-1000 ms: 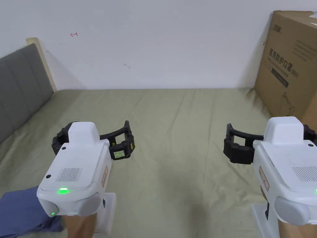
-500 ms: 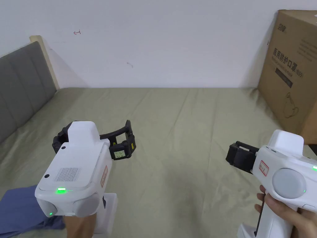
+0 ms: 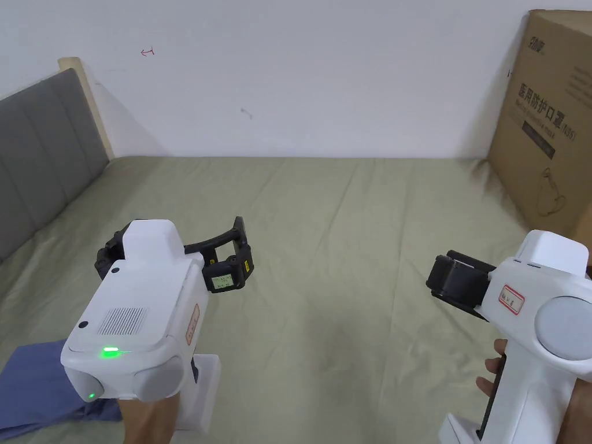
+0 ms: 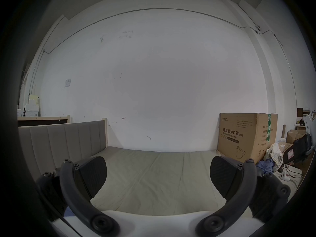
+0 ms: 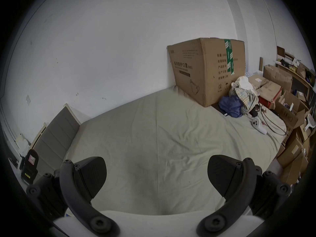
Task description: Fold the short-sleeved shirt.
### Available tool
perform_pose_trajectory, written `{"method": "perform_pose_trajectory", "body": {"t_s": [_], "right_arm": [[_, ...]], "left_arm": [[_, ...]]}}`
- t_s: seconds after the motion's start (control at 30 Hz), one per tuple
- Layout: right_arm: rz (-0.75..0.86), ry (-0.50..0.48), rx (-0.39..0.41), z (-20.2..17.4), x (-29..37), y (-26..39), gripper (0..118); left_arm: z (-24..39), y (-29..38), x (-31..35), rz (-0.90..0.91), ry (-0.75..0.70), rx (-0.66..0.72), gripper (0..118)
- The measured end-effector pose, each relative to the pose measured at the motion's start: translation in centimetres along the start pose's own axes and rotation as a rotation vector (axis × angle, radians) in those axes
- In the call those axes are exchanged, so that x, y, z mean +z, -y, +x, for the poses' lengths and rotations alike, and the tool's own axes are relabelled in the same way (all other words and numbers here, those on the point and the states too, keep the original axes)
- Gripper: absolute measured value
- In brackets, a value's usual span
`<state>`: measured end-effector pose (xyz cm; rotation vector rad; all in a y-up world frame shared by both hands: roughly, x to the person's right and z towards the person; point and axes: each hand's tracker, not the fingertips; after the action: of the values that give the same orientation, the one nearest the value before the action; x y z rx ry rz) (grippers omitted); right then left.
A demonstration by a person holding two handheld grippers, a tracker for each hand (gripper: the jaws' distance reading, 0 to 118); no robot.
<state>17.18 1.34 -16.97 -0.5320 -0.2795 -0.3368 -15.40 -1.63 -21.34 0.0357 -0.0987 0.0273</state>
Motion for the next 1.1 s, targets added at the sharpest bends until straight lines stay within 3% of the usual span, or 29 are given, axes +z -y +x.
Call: {"method": "perform_pose_trajectory", "body": {"t_s": [0.23,0.37,0.5,0.63,0.87,1.1], "right_arm": [[0.041,0.026,0.054,-0.3,-0.1,-0.2,116],[0.18,-0.007,0.141,-0.3,0.3,0.1,116],[0.387,-0.079,0.17,0.1,1.0,1.1,116],[0.503,-0.02,0.224,-0.3,1.3,1.7,116],[0.529,-0.045,0.269,0.1,0.7,1.9,118],[0.517,-0.057,0.265,0.4,0.4,1.9,118]], "left_arm": [[-0.1,0.2,-0.2,-0.003,-0.004,0.004,118],[-0.1,0.2,-0.2,-0.002,-0.002,0.004,118],[0.0,0.1,-0.1,0.003,0.001,0.003,118],[-0.1,0.1,0.0,0.006,0.011,0.008,118],[0.0,0.1,0.0,0.007,0.012,0.0,118],[0.0,0.0,0.1,0.012,0.013,0.0,118]]}}
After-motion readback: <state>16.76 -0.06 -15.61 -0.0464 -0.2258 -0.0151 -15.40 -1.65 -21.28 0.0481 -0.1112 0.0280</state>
